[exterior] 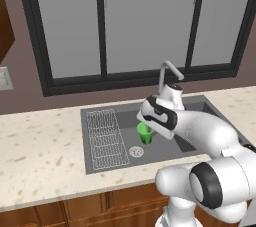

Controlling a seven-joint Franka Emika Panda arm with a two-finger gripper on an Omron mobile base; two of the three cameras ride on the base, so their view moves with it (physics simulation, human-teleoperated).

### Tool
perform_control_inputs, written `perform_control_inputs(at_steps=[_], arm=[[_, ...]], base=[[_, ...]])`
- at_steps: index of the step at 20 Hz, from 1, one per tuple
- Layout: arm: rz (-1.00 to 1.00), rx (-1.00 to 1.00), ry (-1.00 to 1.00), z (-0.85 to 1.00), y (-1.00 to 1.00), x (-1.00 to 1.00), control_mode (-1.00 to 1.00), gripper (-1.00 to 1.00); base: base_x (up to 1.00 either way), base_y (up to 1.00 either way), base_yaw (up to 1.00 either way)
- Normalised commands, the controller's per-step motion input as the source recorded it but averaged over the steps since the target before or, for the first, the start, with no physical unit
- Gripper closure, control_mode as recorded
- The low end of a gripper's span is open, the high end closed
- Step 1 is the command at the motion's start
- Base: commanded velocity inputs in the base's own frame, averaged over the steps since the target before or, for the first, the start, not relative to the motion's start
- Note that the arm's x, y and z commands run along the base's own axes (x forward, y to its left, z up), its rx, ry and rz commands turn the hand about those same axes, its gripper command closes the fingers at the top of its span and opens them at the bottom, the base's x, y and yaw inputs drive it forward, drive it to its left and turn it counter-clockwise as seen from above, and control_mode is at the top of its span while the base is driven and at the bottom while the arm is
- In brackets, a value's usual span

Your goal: Move any existing items from the left basin to the right basin for drying. Then move the cup from the counter to the left basin of the sink for washing.

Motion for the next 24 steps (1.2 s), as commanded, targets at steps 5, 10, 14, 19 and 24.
perform_control_inputs(at_steps=[5, 10, 14, 19, 24], arm=[[0.00, 0.00, 0.00, -0.20, 0.01, 0.07, -1.00, 1.00], [0.00, 0.00, 0.00, -0.07, 0.00, 0.13, -1.00, 1.00], [0.00, 0.00, 0.01, -0.12, 0.00, 0.12, -1.00, 1.00], [0.00, 0.00, 0.02, -0.17, 0.00, 0.11, -1.00, 1.00], [0.00, 0.00, 0.03, -0.16, 0.00, 0.11, -1.00, 1.00]], base=[[0.00, 0.00, 0.00], [0.00, 0.00, 0.00], [0.00, 0.00, 0.00], [0.00, 0.00, 0.00], [0.00, 0.00, 0.00]])
